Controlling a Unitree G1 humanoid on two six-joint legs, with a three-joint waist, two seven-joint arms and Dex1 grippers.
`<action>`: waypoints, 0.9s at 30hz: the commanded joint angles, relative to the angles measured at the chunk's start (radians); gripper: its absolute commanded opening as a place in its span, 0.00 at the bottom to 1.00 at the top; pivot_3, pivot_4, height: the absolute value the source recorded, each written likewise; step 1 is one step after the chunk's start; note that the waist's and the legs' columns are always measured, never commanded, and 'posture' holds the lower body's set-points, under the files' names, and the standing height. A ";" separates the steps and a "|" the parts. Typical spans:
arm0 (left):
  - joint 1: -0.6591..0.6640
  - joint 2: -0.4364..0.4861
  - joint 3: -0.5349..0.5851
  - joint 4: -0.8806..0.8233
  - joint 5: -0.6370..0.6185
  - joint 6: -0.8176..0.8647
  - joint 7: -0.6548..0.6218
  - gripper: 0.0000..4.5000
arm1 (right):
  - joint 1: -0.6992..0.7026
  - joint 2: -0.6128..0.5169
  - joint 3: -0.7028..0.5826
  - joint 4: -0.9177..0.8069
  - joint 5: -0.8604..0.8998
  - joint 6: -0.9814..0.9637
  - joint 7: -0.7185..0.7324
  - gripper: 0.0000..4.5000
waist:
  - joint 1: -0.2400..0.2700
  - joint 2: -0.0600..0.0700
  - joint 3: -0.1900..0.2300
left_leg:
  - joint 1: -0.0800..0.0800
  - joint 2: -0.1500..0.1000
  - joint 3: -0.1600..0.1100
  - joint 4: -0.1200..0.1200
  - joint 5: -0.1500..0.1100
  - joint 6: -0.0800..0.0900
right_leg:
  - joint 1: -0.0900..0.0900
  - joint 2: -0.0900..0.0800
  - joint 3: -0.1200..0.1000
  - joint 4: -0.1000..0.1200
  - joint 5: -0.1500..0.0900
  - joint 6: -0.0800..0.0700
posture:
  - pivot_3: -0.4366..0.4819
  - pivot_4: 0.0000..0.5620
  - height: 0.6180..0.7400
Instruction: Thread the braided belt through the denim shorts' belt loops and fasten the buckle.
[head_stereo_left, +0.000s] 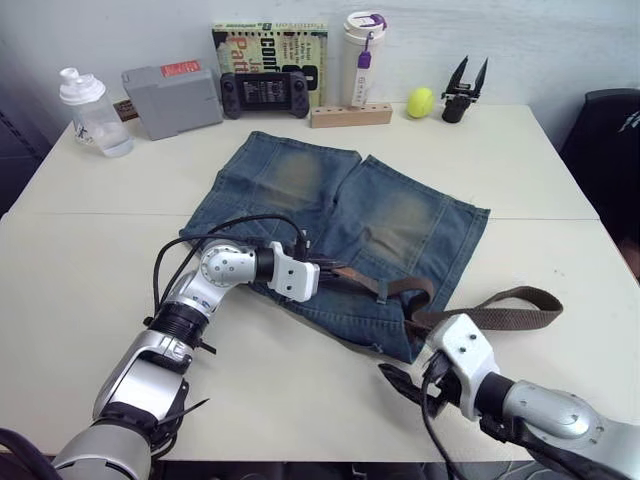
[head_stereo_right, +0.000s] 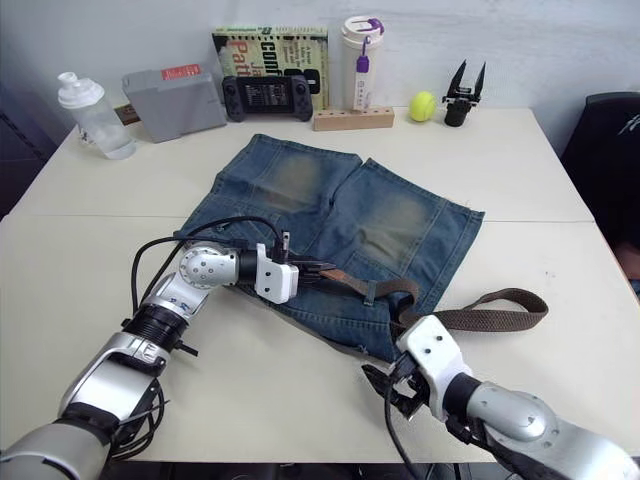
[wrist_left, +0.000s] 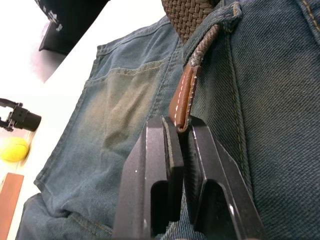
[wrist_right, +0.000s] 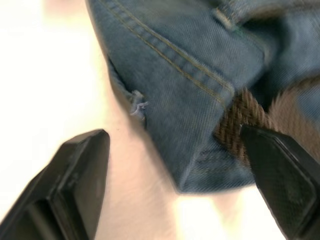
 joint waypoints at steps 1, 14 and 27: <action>-0.030 0.000 0.007 0.014 -0.016 -0.019 -0.014 0.00 | 0.007 -0.047 0.040 -0.012 -0.325 -0.234 0.093 0.97 | 0.001 0.000 0.000 | 0.000 0.000 0.000 0.000 0.000 0.000 | 0.000 0.000 0.000 0.000 0.000 0.000 | 0.48 0.27 0.61; -0.092 -0.026 0.012 0.089 -0.031 -0.036 -0.075 0.00 | -0.054 0.035 0.138 0.331 -0.966 -0.664 0.167 0.97 | 0.001 -0.002 -0.001 | 0.002 0.000 0.003 0.000 0.005 -0.008 | 0.000 0.000 -0.002 0.001 0.000 0.000 | 0.48 0.27 0.61; -0.094 -0.023 0.035 0.072 -0.047 -0.011 -0.074 0.00 | 0.066 -0.032 -0.122 0.510 -1.142 -0.955 -0.013 0.02 | 0.008 -0.003 -0.002 | 0.003 -0.001 0.004 0.001 0.005 -0.010 | 0.000 -0.001 -0.002 0.003 0.000 0.001 | 0.48 0.27 0.61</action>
